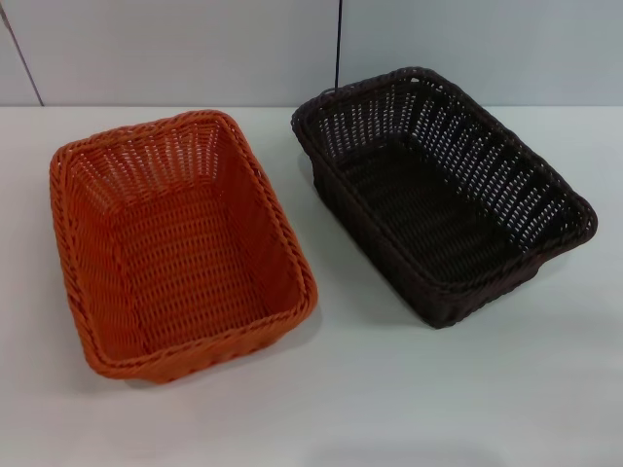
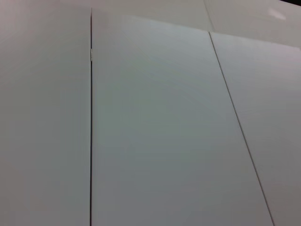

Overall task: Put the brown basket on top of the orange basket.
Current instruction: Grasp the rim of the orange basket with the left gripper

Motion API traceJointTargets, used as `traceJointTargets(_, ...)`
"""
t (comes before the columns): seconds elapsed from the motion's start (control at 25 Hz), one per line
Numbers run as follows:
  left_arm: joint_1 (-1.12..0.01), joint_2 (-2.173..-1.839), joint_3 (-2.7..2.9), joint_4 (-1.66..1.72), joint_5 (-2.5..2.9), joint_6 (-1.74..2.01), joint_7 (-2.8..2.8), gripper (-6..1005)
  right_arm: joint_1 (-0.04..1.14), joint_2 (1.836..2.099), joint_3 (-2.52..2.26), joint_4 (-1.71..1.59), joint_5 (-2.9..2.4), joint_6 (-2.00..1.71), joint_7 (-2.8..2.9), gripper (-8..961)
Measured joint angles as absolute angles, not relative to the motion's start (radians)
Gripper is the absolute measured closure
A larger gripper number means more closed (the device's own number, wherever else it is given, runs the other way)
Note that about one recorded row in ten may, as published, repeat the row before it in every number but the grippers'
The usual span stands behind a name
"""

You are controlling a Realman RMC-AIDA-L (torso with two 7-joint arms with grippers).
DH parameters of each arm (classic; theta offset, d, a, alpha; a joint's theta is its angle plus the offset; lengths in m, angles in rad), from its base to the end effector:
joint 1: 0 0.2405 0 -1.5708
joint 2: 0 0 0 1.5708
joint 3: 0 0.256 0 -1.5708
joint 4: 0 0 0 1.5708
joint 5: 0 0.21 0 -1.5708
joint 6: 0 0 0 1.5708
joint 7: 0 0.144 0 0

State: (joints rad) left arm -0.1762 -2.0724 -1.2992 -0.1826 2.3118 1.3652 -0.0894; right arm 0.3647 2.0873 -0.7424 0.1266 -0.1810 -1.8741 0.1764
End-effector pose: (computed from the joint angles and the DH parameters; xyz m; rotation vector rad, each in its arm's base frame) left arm -0.4113 0.2357 0.0681 -1.0233 -0.5612 -0.5728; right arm 0.3534 0.2362 0.0817 -0.9147 0.2478 0.8365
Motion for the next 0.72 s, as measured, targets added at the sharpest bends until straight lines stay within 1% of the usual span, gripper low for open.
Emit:
traceJointTargets(0.56,-0.168,-2.069,-1.251,-0.183,2.312,1.376,-0.084,226,0.37,2.087,-0.742,0.127,-0.2,-1.879,0.176,136)
traceJointTargets(0.64,-0.166,-2.065,-1.224,-0.191,2.312,1.391,-0.092,225,0.375,2.087,-0.742,0.126,-0.207,-1.879,0.176,136)
traceJointTargets(0.72,-0.174,-2.051,-1.194,-0.212,2.344,1.431,-0.123,225,0.38,2.086,-0.742,0.126,-0.211,-1.875,0.176,136)
